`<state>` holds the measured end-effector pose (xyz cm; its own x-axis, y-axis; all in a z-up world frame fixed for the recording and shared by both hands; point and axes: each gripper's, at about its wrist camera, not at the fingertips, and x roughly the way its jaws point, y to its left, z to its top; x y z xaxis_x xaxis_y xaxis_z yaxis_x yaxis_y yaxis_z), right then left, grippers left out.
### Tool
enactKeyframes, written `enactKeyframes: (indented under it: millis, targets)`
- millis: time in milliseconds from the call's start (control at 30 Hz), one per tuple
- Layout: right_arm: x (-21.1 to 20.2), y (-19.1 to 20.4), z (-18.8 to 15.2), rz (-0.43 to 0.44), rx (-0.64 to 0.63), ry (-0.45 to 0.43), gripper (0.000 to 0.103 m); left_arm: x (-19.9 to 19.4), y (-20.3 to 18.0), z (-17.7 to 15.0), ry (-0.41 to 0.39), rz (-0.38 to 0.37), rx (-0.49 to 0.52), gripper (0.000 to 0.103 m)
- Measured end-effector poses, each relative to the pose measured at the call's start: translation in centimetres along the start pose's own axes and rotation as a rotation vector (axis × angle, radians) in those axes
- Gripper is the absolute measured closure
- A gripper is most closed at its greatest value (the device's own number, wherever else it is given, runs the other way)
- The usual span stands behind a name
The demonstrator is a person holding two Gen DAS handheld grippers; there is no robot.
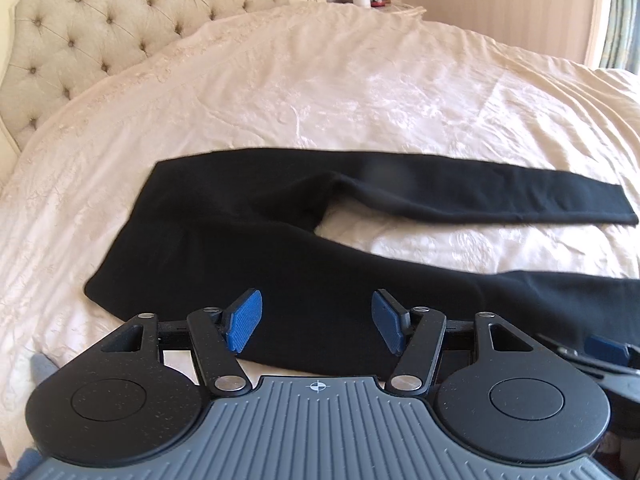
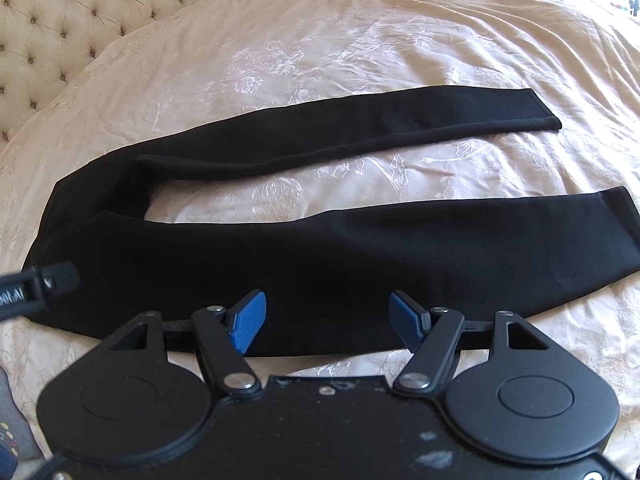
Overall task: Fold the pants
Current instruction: 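Grasp the trouser leg hem with the right gripper and lift it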
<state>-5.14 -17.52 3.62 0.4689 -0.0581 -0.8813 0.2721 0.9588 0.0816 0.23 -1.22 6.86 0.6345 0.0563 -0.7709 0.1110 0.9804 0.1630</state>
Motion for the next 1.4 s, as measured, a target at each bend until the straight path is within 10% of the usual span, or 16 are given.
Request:
enactKeyframes:
  millis: [333, 633, 1400]
  targets:
    - [-2.1, -1.5, 4.3, 0.153, -0.079, 0.003, 0.031, -6.2, 1.5, 7.3, -0.005, -0.033, -0.066, 0.043]
    - [1.3, -7.0, 12.3, 0.144, 0.014, 0.063, 0.031, -8.4, 4.4, 11.3, 0.059, 0.141, -0.068, 0.043]
    - [17.8, -10.9, 25.6, -0.070, 0.205, 0.160, 0.036, -4.4, 9.3, 11.4, 0.122, 0.297, -0.124, 0.043]
